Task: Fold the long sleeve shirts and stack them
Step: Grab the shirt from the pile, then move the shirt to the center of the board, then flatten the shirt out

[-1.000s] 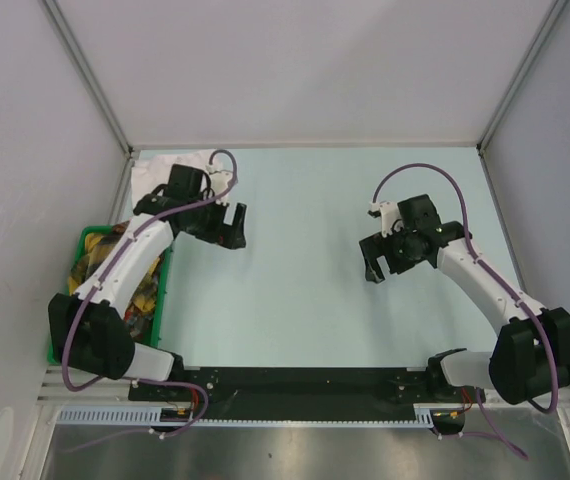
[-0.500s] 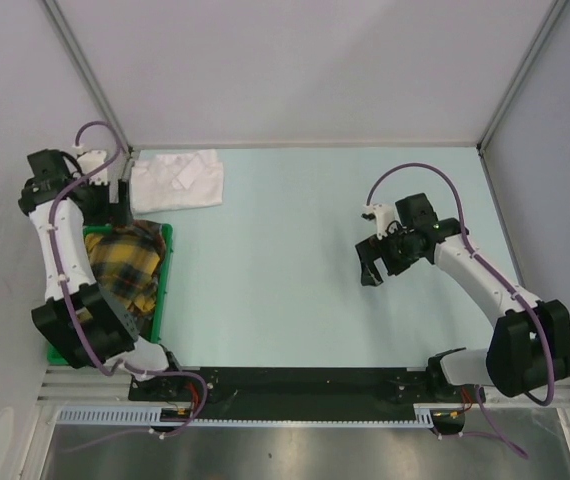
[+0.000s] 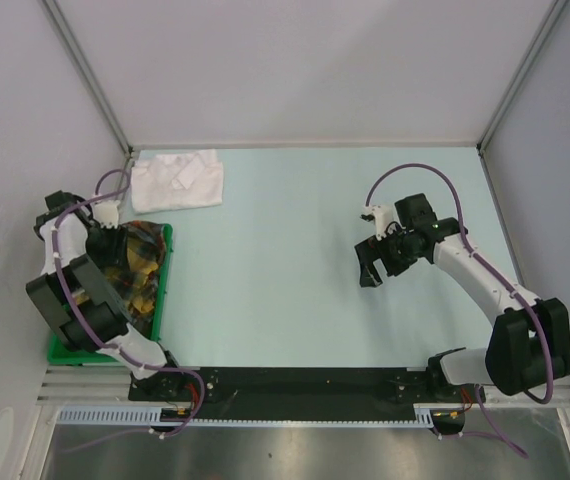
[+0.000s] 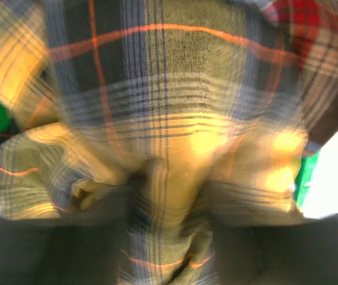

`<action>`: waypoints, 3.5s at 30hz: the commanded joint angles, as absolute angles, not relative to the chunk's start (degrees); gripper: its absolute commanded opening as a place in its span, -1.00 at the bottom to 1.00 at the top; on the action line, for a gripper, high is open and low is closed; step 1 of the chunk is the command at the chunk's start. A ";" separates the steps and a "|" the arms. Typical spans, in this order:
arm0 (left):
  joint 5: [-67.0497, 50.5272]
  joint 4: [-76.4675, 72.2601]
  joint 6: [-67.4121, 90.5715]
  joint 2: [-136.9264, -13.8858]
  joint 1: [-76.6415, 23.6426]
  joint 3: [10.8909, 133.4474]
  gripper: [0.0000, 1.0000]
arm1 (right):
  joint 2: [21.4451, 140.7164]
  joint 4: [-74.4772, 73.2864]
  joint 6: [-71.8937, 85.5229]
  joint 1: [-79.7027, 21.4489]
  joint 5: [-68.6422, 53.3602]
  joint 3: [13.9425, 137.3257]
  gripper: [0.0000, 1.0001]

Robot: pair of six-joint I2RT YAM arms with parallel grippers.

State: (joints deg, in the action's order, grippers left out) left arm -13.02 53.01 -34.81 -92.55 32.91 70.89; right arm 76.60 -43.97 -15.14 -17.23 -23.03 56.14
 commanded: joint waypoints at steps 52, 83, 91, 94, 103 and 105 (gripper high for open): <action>-39.41 39.50 -14.28 -95.53 -31.45 118.94 -0.96 | 72.94 -47.63 -20.55 22.83 -45.17 66.70 0.99; -47.19 10.46 -5.20 -95.61 -11.16 52.73 0.57 | 89.37 -25.42 -19.60 -20.22 -22.25 58.71 0.62; -60.46 11.87 2.97 -91.69 -11.42 60.02 -1.00 | 100.19 -23.65 -12.93 -14.15 -25.66 65.64 -0.30; -59.16 11.78 4.56 -85.35 -15.36 63.97 -1.00 | 101.77 -23.29 -10.82 -14.94 -26.72 68.19 -0.35; -39.31 24.24 -2.35 -98.04 -43.56 90.85 -1.00 | 100.20 -29.41 -8.25 1.73 -31.99 77.51 0.17; -35.70 30.04 -4.91 -101.85 -44.73 96.91 -0.81 | 98.71 -33.38 -11.49 9.27 -34.88 78.83 0.25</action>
State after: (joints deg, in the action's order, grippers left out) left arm -45.06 19.38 0.71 -93.65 -40.62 88.31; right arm 102.30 -27.05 -8.54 -3.86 -30.76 74.83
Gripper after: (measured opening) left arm 0.004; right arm 0.573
